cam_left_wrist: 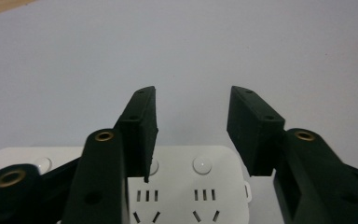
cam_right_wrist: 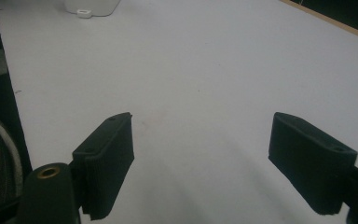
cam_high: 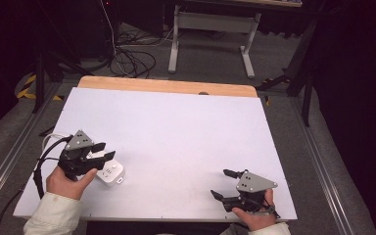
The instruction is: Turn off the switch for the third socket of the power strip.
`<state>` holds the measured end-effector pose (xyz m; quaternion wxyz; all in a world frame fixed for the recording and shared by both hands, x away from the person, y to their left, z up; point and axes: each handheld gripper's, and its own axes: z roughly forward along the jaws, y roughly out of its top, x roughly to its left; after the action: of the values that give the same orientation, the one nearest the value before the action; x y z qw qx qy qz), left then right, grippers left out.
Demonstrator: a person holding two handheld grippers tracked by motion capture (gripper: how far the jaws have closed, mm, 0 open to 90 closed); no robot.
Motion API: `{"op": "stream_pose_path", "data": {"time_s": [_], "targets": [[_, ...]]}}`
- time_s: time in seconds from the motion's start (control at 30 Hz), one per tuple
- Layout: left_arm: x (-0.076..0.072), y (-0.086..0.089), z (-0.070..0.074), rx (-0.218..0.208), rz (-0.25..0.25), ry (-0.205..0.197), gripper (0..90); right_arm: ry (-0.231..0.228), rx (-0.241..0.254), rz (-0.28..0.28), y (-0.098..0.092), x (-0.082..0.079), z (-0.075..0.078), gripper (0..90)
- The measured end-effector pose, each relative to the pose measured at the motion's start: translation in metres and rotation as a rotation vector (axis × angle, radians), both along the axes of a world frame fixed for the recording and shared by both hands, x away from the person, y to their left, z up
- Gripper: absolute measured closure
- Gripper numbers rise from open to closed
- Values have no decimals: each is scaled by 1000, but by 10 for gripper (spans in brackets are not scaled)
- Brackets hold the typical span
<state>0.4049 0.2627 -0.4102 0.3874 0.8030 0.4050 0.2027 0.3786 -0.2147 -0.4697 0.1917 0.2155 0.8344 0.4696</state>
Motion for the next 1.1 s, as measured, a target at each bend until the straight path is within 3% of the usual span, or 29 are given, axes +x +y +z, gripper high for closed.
{"op": "stream_pose_path", "data": {"time_s": [0.07,0.23,0.63,0.8,0.97,1.1], "targets": [[-1,0,1,-2,-4,-19,467,2,-1,1,0,0,0,226],[-8,1,5,-71,-17,-86,375,2,0,-1,0,0,0,226],[-26,7,5,-188,-75,-170,242,2,4,2,-1,0,0,226],[-35,9,1,-198,-82,-186,236,2,5,3,-1,0,0,225],[-45,15,-7,-225,-85,-233,219,-1,1,8,0,-1,0,226],[-51,18,-13,-218,-98,-255,210,0,0,7,0,0,0,226]]}}
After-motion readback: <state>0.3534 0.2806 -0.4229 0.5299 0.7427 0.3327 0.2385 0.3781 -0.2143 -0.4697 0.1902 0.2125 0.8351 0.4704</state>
